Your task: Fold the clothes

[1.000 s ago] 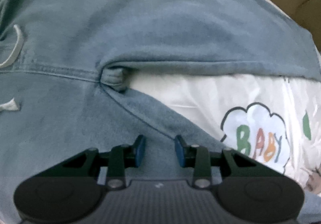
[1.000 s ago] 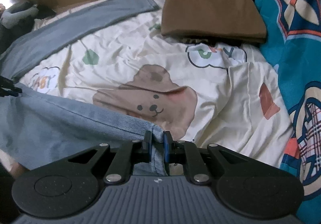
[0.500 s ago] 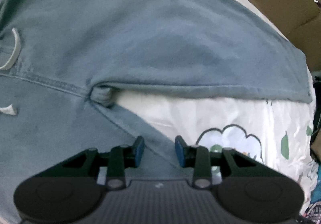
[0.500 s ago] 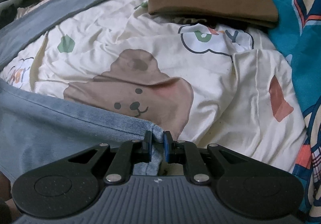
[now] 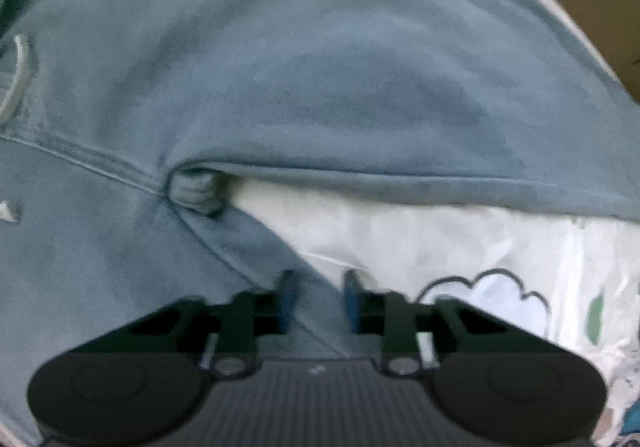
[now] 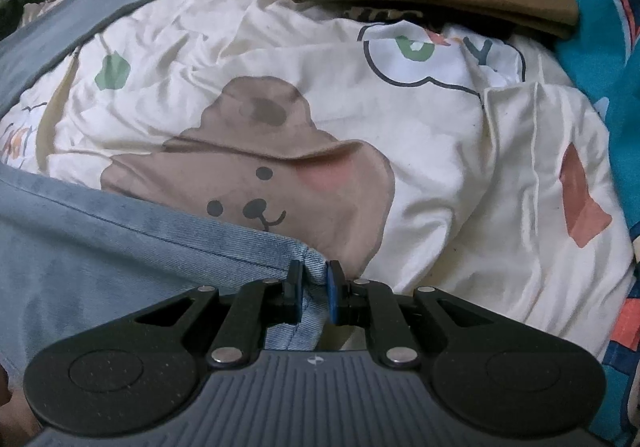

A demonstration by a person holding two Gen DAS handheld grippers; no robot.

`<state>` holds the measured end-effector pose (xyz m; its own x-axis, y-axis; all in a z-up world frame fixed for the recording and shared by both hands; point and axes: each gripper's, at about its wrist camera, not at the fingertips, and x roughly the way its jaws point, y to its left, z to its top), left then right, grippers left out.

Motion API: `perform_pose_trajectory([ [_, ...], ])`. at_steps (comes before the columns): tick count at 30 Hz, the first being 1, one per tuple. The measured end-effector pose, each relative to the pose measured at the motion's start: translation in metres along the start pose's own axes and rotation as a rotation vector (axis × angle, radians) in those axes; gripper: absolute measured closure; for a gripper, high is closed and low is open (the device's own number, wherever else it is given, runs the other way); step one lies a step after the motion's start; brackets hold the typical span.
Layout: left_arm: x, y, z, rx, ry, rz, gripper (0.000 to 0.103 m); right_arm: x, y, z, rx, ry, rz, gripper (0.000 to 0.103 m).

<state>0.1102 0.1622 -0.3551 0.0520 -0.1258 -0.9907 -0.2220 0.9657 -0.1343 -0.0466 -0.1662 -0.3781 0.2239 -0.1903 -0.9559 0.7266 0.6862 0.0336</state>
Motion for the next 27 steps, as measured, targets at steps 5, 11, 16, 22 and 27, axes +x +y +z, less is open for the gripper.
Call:
perform_pose_trajectory([
  [5,-0.014,0.008,-0.003,-0.042,-0.011,-0.049,0.102,-0.009,0.0,0.002,0.005,-0.031,-0.008,0.093],
  [11,-0.034,0.018,-0.01,-0.068,-0.049,-0.123,0.102,-0.026,0.001,0.001,0.017,-0.071,-0.014,0.093],
  [16,-0.039,0.027,-0.016,-0.098,-0.065,-0.175,0.102,-0.035,0.002,-0.004,0.035,-0.087,-0.022,0.093],
  [22,-0.037,0.038,-0.007,-0.14,-0.092,-0.227,0.103,-0.028,0.004,0.0,0.06,-0.09,-0.049,0.093],
  [27,-0.012,0.041,-0.01,-0.139,-0.078,-0.191,0.1,0.011,0.0,0.006,0.074,-0.028,-0.06,0.093],
])
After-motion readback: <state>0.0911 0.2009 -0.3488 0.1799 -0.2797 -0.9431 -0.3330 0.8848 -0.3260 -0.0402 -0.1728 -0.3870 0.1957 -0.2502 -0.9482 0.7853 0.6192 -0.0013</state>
